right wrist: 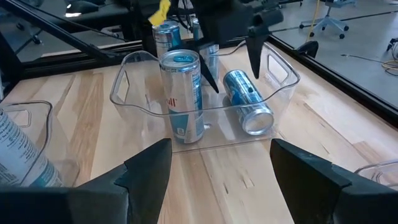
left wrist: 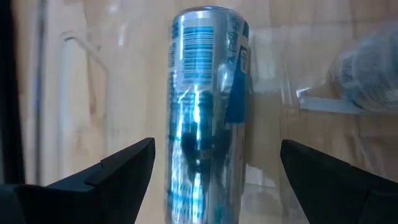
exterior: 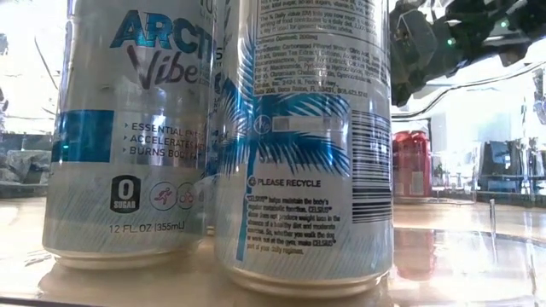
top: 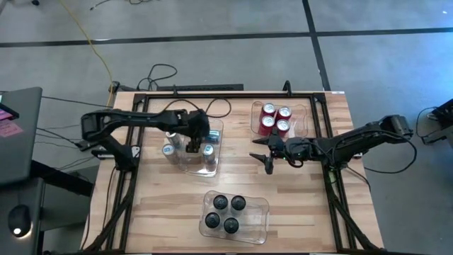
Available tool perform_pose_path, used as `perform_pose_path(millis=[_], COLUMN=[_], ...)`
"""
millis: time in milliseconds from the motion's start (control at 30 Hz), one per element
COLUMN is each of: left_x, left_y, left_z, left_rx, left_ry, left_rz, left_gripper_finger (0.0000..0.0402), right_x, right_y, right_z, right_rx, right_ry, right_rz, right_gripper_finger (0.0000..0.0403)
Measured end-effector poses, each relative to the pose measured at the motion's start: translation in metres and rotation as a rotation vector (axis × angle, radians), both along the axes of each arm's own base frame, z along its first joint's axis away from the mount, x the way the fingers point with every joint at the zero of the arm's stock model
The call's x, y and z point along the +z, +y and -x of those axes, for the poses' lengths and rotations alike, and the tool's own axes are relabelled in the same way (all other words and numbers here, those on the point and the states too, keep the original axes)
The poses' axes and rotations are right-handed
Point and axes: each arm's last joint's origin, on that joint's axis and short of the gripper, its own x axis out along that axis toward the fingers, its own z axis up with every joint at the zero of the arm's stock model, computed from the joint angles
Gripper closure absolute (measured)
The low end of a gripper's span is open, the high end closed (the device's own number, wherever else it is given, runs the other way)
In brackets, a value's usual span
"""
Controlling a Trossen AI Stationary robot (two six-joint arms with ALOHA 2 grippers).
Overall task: Sort soda cans
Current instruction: Adjust the blue soda cans in the top left transparent bin
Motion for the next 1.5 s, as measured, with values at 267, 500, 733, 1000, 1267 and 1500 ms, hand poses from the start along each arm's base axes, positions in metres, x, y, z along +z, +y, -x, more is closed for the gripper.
perform_pose_path(millis=[267,500,733,1000,1267,1500], left_x=[-0.022,-0.039,-0.034,-0.001,0.055,0.097], left_y=[0.009,0.013,0.011,0.005,-0.011,-0.029], left_z=[-0.013,-0.016,-0.014,-0.006,0.015,0.036], left_rx=[0.008,0.040,0.100,0.160,0.159,0.139], left_ry=[0.100,0.163,0.128,0.011,-0.157,-0.339], left_rz=[-0.016,-0.019,-0.001,-0.032,-0.168,-0.221], left_gripper_finger=[0.0061,0.0074,0.0183,0.0183,0.0183,0.0183], right_x=[-0.002,-0.003,-0.003,-0.001,0.019,0.042], right_y=[0.000,-0.001,-0.004,-0.003,-0.016,-0.036], right_z=[0.001,0.001,0.001,0.000,-0.007,-0.031], right_rx=[0.000,-0.002,-0.015,-0.014,-0.046,0.040], right_ry=[0.024,0.031,0.034,0.013,-0.186,-0.316], right_rz=[0.003,0.004,0.003,0.001,-0.047,-0.074], right_gripper_finger=[0.0112,0.0112,0.0112,0.0112,0.0112,0.0109])
